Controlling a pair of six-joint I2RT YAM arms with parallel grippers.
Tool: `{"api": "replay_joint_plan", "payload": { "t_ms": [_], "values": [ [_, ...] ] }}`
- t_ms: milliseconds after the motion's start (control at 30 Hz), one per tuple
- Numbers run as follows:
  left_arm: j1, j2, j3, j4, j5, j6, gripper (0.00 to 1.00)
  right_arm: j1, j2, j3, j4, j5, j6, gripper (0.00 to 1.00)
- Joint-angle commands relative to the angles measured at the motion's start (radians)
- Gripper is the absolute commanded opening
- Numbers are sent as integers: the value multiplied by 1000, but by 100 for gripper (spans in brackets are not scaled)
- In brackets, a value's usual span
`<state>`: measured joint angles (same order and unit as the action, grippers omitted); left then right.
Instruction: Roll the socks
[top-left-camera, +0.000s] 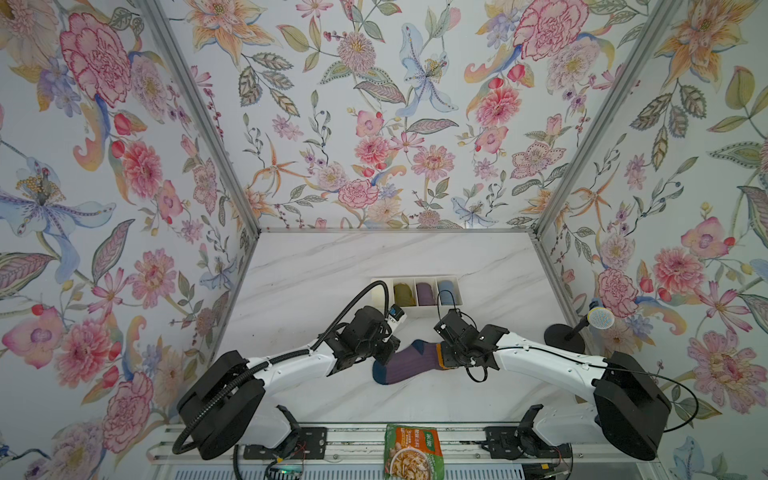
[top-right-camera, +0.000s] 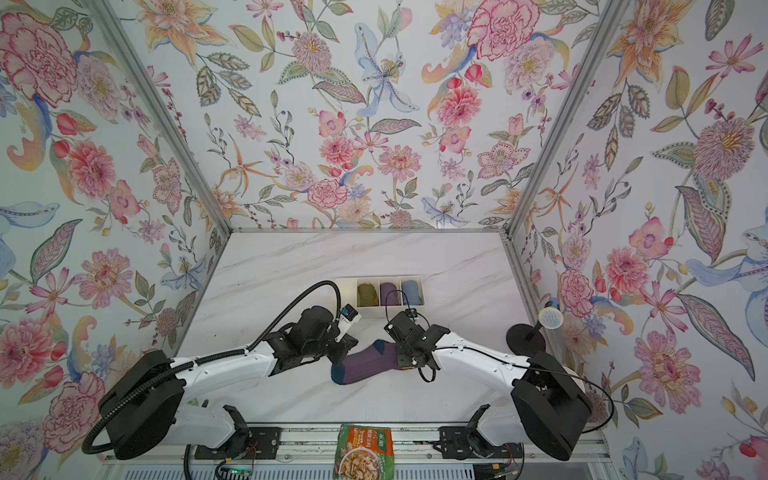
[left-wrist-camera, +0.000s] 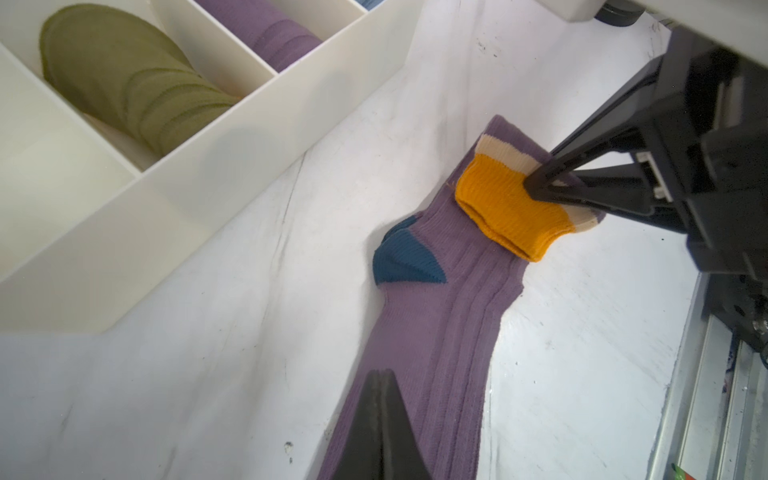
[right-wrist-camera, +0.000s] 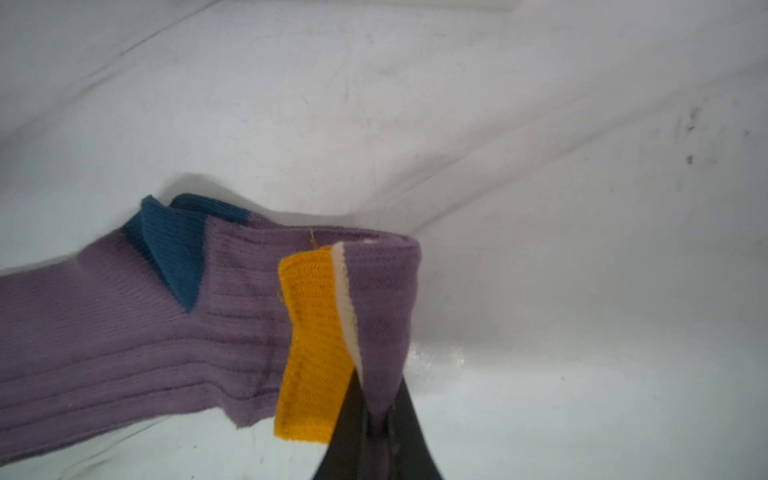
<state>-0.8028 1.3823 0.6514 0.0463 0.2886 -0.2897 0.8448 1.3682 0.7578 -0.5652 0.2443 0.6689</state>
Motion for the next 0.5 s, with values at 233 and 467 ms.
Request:
{"api": "replay_joint_plan", "payload": {
  "t_ms": [233,467],
  "values": [
    [43,-49,-39,-22,21,-9,0,78,125,105,-127,150,8,2],
    [62,-69,-42,-21,27,-10,0,119,189,160,-141,172,9,7]
  ]
}}
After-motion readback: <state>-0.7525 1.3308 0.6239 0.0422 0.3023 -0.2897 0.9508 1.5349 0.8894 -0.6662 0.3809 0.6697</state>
